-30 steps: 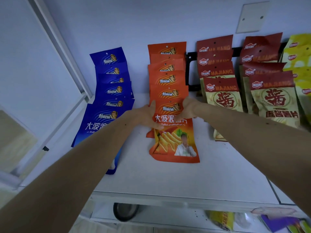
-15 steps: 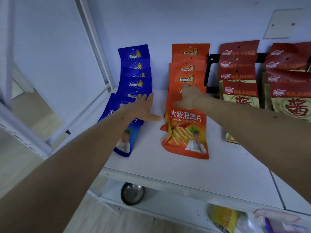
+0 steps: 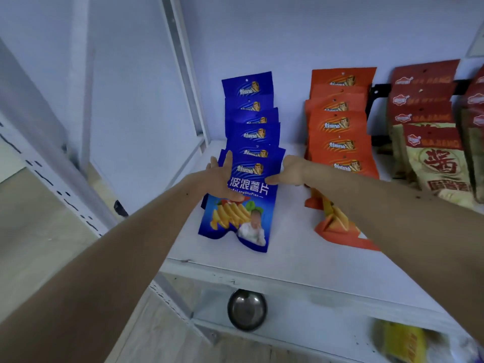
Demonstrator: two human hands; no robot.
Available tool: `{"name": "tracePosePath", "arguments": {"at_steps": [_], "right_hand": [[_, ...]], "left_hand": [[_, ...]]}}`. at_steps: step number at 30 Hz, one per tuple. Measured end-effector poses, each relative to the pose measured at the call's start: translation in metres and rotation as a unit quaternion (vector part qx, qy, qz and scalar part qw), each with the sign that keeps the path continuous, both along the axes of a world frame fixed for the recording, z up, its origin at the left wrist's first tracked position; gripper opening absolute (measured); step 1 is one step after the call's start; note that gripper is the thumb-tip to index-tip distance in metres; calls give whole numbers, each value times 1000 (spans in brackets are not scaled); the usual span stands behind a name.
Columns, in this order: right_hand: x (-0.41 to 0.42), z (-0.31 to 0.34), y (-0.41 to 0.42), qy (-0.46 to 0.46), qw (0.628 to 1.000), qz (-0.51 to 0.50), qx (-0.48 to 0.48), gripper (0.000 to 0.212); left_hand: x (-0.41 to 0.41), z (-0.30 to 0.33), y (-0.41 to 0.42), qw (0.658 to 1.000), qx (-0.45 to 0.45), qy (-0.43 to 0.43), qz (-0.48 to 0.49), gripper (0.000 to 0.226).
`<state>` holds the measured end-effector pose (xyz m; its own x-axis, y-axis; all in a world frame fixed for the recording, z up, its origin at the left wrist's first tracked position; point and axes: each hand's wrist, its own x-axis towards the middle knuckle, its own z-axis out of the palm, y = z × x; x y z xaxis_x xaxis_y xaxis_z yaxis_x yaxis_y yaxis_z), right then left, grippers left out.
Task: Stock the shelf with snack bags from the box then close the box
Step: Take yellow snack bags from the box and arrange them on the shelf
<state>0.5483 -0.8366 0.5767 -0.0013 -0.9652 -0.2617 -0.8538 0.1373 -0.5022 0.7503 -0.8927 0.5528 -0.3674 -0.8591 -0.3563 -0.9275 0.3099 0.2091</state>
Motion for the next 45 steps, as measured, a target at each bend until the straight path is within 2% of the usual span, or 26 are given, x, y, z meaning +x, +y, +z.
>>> {"name": "tracePosePath", "arguments": {"at_steps": [3,5,8,12,19,25,29,31,32,36,39,42,45], "right_hand": [[11,-9,-6,-36,998,-46,20,54],[17,-13,-8,-60,995,-80,29,52],[22,-19,-14,-86,989,-113,39,48],[32,-20,-20,-94,987,-126,33,50],[40,-16,-24,-85,989,-117,22,53],[35,-4,-26,-64,991,-115,-12,50],[24,11,-38,-39,992,-120,-32,50],[17,17,-48,-22,993,-114,-36,50],[13,19,-54,-16,993,-110,-37,50],[2,19,-81,28,994,-98,-46,44],[-5,13,-106,27,994,-91,-52,40],[-10,5,-130,16,994,-91,-54,37],[-11,0,-146,20,995,-83,-47,36]], "left_hand": [[8,-7,-12,998,46,38,-12,148],[10,-10,-11,997,42,56,-16,150],[11,-13,-12,996,44,80,-21,138],[18,-21,-28,993,57,98,-19,157],[21,-16,-22,995,53,76,-30,121],[24,-9,-33,996,24,77,-31,127],[21,7,-52,993,12,114,-41,123],[19,15,-65,990,26,138,-31,131],[18,18,-72,989,25,143,-24,128],[5,25,-103,988,-8,154,6,75],[-6,25,-129,990,-5,139,10,61],[-15,19,-151,988,23,149,22,68],[-20,11,-165,981,61,181,28,105]]}}
